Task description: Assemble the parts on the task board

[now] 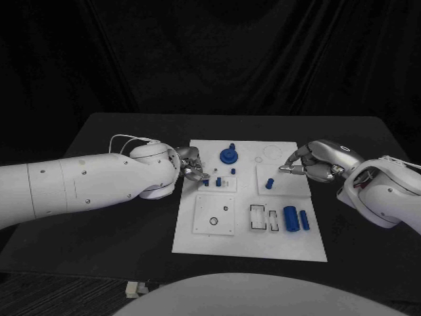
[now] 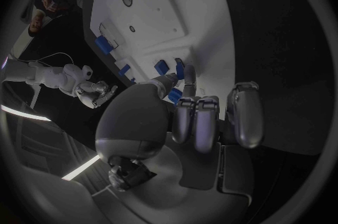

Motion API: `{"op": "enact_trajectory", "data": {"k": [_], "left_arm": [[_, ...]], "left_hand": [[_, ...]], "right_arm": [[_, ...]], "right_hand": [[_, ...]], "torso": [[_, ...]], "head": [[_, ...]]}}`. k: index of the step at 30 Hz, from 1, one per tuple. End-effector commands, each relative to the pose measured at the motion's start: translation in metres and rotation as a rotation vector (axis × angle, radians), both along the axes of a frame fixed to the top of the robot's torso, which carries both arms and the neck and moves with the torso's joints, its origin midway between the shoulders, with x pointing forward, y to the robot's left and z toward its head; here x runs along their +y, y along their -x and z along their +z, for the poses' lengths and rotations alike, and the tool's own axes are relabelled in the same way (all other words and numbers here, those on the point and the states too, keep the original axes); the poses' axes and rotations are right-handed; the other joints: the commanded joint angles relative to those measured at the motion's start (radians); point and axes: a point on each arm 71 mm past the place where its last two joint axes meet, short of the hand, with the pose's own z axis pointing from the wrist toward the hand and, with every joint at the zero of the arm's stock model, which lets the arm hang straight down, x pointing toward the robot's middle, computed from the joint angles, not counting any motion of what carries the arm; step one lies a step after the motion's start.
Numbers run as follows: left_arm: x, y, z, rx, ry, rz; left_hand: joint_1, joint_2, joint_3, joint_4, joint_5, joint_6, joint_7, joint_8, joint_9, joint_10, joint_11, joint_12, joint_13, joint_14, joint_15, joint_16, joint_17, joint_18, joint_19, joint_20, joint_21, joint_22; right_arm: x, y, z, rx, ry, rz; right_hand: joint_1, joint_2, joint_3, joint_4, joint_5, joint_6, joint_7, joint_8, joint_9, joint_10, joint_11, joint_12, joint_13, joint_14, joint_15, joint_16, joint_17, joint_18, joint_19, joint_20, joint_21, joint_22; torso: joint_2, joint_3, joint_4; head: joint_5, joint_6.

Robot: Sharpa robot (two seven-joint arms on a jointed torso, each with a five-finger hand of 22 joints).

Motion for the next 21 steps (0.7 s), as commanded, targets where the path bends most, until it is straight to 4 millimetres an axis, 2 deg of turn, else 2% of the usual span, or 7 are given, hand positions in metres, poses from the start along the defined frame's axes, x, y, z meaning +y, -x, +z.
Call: {"op": "enact_trajectory", "data": {"k": [1, 14, 18, 21], "left_arm": [[-0.0021, 0.0019, -0.0024, 0.016, -0.003, -0.021], [-0.002, 0.0029, -0.0038, 0.033, -0.015, -0.031], [-0.0014, 0.0032, -0.0039, 0.036, -0.016, -0.032], [-0.0007, 0.0035, -0.004, 0.038, -0.018, -0.032]], "left_hand": [[-0.013, 0.0, -0.004, 0.004, -0.005, 0.005, -0.002, -0.004, -0.001, 0.074, 0.004, -0.005, 0.219, 0.102, 0.003, 0.003, 0.263, 0.001, -0.004, 0.001, -0.005, 0.191], [-0.008, -0.001, -0.014, 0.004, -0.011, 0.005, -0.003, -0.006, -0.007, 0.072, 0.003, -0.008, 0.217, 0.102, 0.003, 0.003, 0.263, 0.002, -0.006, 0.001, -0.01, 0.189], [0.009, 0.001, -0.015, -0.006, 0.0, 0.005, -0.005, -0.007, -0.011, 0.072, 0.002, -0.007, 0.217, 0.102, 0.002, 0.003, 0.263, 0.002, -0.006, 0.001, -0.011, 0.189], [0.023, 0.001, -0.015, -0.015, 0.02, 0.006, -0.005, -0.007, -0.014, 0.072, 0.001, -0.007, 0.217, 0.102, 0.002, 0.003, 0.263, 0.002, -0.006, 0.0, -0.012, 0.189]], "right_arm": [[-0.0006, 0.0005, 0.0003, -0.011, -0.005, -0.005], [-0.0003, 0.0, -0.0001, -0.009, -0.004, -0.005], [-0.0002, -0.0002, -0.0005, -0.008, -0.003, -0.005], [0.0, -0.0003, -0.0008, -0.007, -0.003, -0.005]], "right_hand": [[0.008, 0.001, -0.005, -0.002, 0.002, 0.004, 0.003, 0.004, 0.001, 0.095, 0.003, -0.002, 0.243, 0.099, -0.001, -0.004, 0.238, 0.015, -0.004, 0.005, -0.005, 0.19], [0.008, 0.001, -0.005, -0.002, 0.002, 0.004, 0.003, 0.004, 0.001, 0.095, 0.003, -0.002, 0.243, 0.099, -0.001, -0.004, 0.238, 0.015, -0.004, 0.005, -0.005, 0.19], [0.008, 0.001, -0.005, -0.002, 0.002, 0.004, 0.003, 0.004, 0.001, 0.095, 0.003, -0.002, 0.243, 0.099, -0.001, -0.004, 0.238, 0.015, -0.004, 0.005, -0.005, 0.19], [0.008, 0.001, -0.005, -0.002, 0.002, 0.004, 0.003, 0.004, 0.001, 0.095, 0.003, -0.002, 0.243, 0.099, -0.001, -0.004, 0.238, 0.015, -0.004, 0.005, -0.005, 0.19]], "torso": [[0.0, 0.0, 0.0], [0.0, 0.0, 0.0], [0.0, -0.0001, -0.0001], [0.0, -0.0002, -0.0001]], "head": [[0.0, 0.0], [0.004, 0.0], [0.004, 0.0], [0.005, 0.0]]}}
